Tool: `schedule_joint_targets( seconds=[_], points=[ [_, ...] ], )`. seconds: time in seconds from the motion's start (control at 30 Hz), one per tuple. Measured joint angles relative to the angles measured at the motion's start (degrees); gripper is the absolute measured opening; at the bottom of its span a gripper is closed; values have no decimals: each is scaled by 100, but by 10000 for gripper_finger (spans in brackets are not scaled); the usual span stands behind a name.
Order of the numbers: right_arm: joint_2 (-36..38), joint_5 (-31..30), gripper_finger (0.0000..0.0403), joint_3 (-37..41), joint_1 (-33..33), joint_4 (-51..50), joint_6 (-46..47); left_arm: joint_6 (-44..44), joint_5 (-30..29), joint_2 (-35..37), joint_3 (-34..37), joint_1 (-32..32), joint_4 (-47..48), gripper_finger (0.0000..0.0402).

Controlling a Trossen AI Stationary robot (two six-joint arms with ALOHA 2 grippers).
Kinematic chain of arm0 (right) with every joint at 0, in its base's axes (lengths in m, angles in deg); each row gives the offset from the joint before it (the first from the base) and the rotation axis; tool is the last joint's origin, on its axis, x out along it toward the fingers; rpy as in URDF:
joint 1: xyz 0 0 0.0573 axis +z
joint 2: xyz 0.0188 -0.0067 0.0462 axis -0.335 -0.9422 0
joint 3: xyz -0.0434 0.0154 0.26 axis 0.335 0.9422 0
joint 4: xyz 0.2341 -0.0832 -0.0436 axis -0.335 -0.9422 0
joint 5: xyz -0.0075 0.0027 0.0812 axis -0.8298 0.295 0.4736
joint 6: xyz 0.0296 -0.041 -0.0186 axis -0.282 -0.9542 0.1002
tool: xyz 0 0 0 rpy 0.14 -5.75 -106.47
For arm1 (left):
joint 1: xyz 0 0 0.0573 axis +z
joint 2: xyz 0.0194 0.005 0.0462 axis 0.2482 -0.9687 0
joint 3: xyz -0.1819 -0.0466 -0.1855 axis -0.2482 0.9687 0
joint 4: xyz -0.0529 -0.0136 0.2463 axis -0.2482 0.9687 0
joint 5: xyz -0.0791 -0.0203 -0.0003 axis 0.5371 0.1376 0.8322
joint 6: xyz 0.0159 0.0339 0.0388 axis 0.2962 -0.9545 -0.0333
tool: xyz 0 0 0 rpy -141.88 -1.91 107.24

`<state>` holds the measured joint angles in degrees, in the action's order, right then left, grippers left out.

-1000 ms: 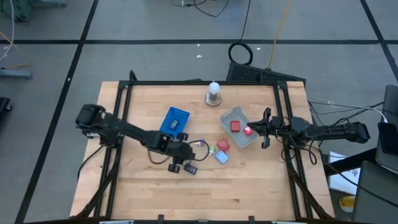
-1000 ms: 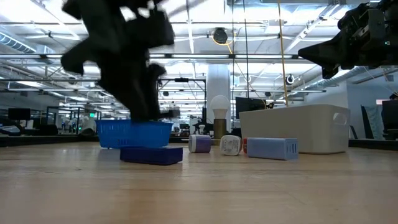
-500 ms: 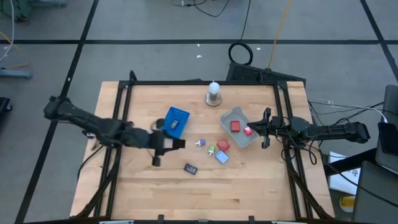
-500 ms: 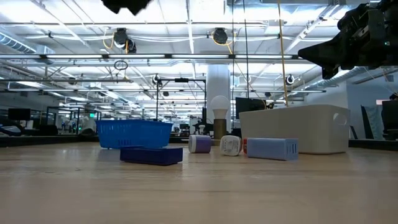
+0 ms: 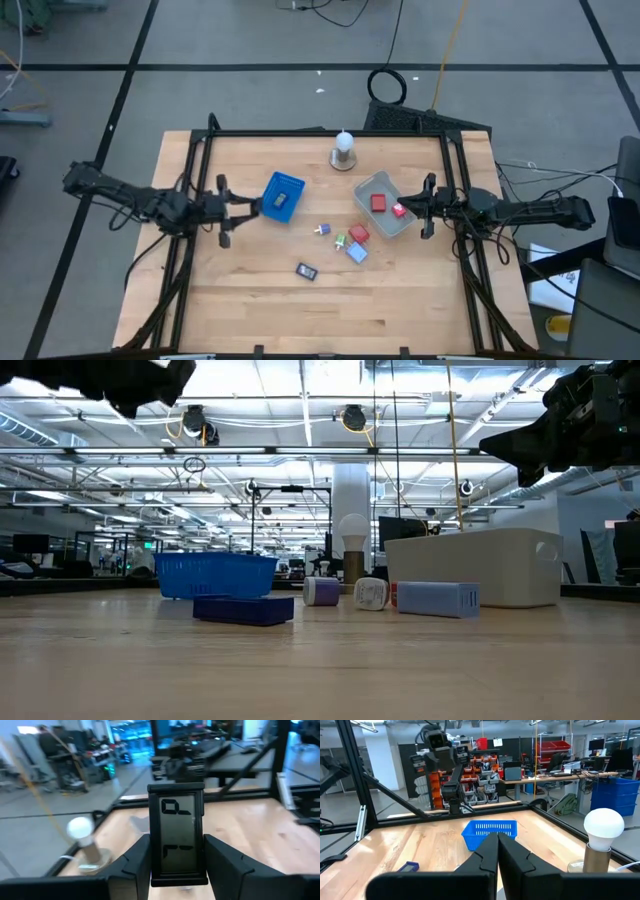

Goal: Pick & Place Office items
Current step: Put the black timer into the blue bin

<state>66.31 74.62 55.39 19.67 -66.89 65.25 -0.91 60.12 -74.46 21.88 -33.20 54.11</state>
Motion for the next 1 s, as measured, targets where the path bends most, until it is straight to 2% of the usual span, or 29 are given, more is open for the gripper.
schedule_joint_targets(
  seconds=[0.17,0.53,0.73,1.0],
  points=[
    [1,-2,1,0,0,-2,0,-63,-319,778,484,297,31,147],
    [-4,-7,1,0,0,-88,-2,84,-212,2100,1198,494,234,147],
    [-4,-7,0,1,0,-87,0,223,-146,2428,1346,492,570,147],
    [-4,-9,0,0,0,-85,-2,105,37,2455,1683,483,681,147]
  ],
)
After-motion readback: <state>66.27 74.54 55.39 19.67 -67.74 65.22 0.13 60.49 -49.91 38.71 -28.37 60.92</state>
